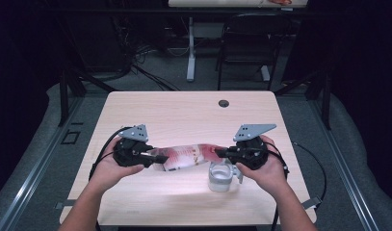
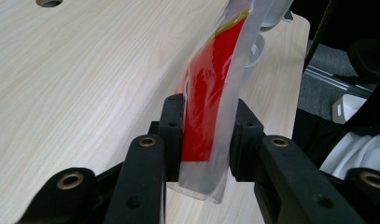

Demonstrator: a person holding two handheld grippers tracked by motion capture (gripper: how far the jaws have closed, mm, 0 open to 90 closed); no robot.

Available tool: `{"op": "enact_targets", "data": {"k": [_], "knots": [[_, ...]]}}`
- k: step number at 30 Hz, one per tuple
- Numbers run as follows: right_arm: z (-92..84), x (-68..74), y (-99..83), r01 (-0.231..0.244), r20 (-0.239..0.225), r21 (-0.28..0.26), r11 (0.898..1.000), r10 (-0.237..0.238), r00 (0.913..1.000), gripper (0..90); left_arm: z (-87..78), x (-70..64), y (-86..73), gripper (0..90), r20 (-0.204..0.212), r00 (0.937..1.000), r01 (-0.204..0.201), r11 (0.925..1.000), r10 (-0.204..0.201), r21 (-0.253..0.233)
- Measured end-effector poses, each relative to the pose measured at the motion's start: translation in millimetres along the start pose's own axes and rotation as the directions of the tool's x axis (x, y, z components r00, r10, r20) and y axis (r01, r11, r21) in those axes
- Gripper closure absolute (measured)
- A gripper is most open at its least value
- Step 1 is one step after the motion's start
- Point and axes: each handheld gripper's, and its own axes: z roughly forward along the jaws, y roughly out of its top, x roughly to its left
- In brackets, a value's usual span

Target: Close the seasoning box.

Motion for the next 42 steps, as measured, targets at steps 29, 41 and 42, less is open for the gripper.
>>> {"op": "enact_targets", "data": {"k": [29, 41, 42], "knots": [[16.3, 18.9, 21.1, 0.088, 0.008, 0.109, 0.990, -0.089, 0.9960, 90.0, 9.5, 3.4, -24.0, 64.5, -0.046, 0.9989, 0.007, 0.9998, -0.008, -0.016], [22.0, 25.8, 33.8, 0.111, 0.011, 0.108, 0.988, -0.112, 0.9936, 90.0, 14.5, 4.4, -37.7, 71.6, -0.044, 0.9990, 0.008, 0.9998, -0.008, -0.016], [22.3, 26.3, 34.9, 0.113, 0.011, 0.109, 0.988, -0.114, 0.9934, 90.0, 14.6, 4.3, -38.9, 72.0, -0.043, 0.9990, 0.008, 0.9999, -0.008, -0.015]]}}
